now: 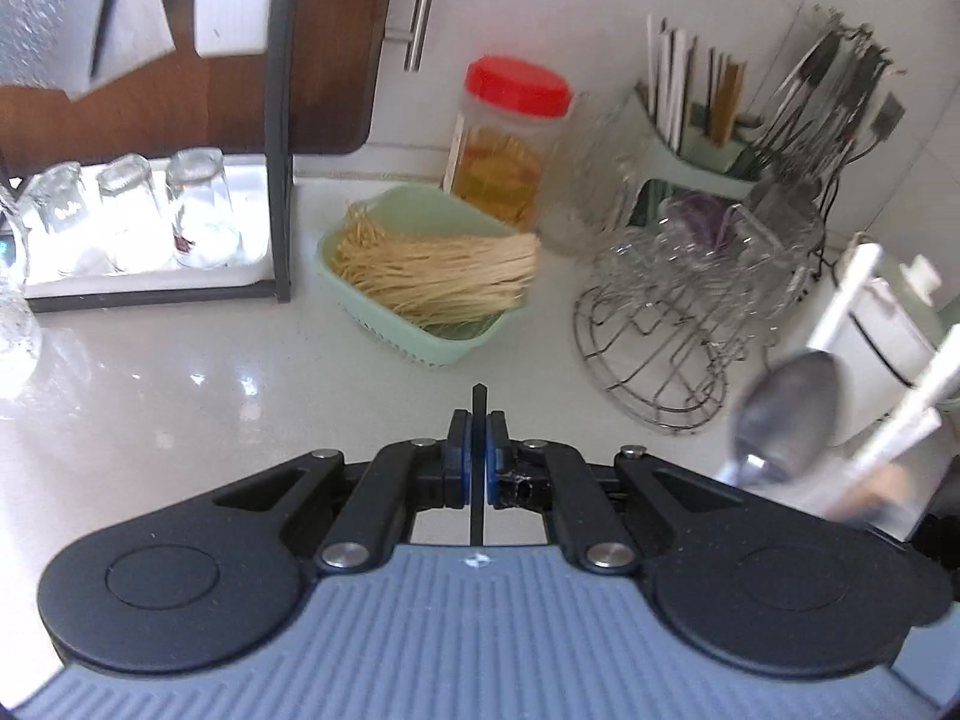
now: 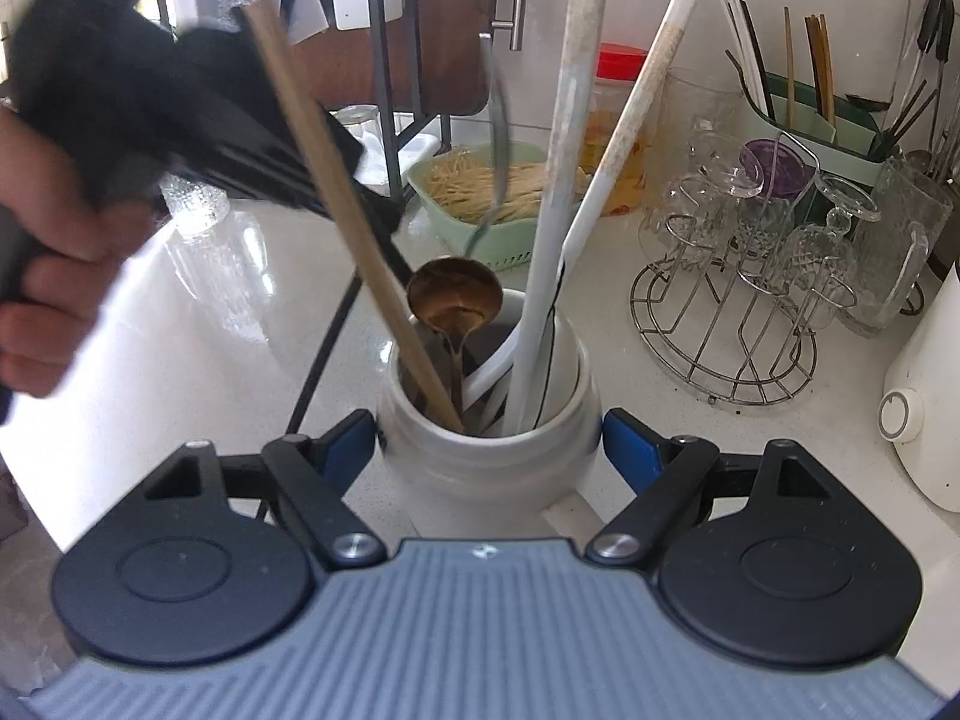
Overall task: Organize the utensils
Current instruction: 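Lift the black chopstick with the left tool and carry it over the mug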
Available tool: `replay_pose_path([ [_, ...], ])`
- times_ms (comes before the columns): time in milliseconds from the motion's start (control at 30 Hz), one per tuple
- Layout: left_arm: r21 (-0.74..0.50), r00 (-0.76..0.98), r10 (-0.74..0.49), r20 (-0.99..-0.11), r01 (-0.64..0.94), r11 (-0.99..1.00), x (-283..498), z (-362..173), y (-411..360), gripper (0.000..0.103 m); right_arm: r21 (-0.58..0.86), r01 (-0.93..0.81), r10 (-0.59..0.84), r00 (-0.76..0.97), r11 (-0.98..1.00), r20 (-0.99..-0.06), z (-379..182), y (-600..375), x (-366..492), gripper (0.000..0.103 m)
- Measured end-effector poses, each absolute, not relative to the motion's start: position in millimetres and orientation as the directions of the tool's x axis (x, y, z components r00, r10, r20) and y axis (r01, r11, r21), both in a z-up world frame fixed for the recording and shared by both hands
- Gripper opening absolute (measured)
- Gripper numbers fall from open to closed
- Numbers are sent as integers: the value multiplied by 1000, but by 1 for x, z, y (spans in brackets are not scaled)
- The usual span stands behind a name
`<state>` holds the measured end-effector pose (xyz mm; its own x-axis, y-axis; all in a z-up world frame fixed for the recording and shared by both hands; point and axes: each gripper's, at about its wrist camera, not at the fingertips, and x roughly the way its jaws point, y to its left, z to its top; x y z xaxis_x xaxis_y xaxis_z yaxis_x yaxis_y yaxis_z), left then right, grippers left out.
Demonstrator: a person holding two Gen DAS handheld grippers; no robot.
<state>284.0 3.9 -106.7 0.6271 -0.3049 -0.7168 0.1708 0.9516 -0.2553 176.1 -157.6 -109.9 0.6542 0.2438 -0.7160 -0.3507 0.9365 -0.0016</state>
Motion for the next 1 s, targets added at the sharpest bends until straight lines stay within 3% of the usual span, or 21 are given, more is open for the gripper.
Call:
replay_pose_path([
  [500, -329, 674, -337, -657, 146, 933, 211, -66, 27, 5, 3, -358, 253, 652, 934, -715, -110, -158, 176, 85],
  [1000, -314, 704, -356, -614, 197, 929, 185, -28, 24, 5, 4, -355, 259, 675, 935, -691, -111, -159, 171, 85],
])
